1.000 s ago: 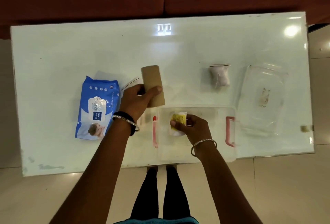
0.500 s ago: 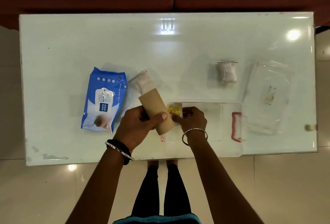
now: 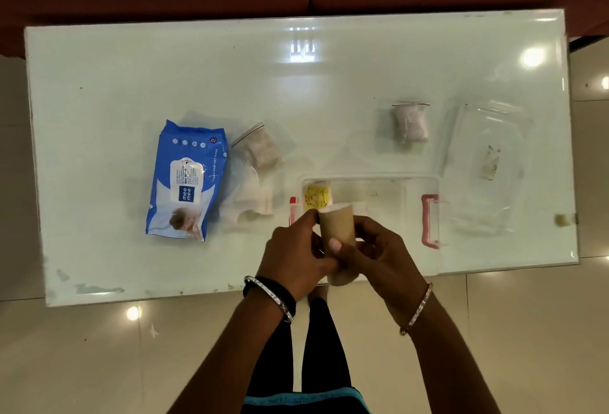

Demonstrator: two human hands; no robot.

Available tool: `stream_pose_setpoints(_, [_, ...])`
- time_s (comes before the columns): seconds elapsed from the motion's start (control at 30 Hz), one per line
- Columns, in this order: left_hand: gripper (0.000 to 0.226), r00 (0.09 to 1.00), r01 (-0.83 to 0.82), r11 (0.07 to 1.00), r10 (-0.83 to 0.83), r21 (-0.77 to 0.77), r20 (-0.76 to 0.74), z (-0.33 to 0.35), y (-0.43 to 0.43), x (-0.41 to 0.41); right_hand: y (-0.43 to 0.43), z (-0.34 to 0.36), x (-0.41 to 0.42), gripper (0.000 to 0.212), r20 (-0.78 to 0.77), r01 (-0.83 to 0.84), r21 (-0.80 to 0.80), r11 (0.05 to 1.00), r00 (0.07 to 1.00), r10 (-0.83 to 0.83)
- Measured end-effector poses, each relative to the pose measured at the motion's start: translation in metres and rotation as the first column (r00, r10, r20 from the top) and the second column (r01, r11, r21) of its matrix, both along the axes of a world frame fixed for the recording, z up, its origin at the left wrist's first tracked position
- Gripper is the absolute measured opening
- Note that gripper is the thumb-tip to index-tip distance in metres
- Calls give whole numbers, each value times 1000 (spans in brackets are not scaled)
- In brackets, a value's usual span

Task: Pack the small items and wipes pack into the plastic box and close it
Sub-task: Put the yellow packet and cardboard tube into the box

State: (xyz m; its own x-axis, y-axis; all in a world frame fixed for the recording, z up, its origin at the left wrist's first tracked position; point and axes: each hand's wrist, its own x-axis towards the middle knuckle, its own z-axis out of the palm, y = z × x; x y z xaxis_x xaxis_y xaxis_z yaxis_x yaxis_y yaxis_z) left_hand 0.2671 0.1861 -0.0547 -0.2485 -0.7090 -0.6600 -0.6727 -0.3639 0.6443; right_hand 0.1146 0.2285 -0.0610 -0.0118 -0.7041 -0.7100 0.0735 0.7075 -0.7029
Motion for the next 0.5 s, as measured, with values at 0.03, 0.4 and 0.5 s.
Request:
stream_pose_setpoints(0.03, [59,999,6,999,-4,50,-47,0,4,1,2,-1,-2,44,-65,-24,-16,1000,998,23])
stream_pose_setpoints(0.4, [35,959,-159,951,213,-265,186,-24,21,29,-18,-47,-34,36,-478,-411,95,907,780,404])
stream_pose_setpoints(0.5, [35,955,-247,961,263,-125,133,-34,21,33,-22,-64,-25,31,-460,-507,172,845,717,524])
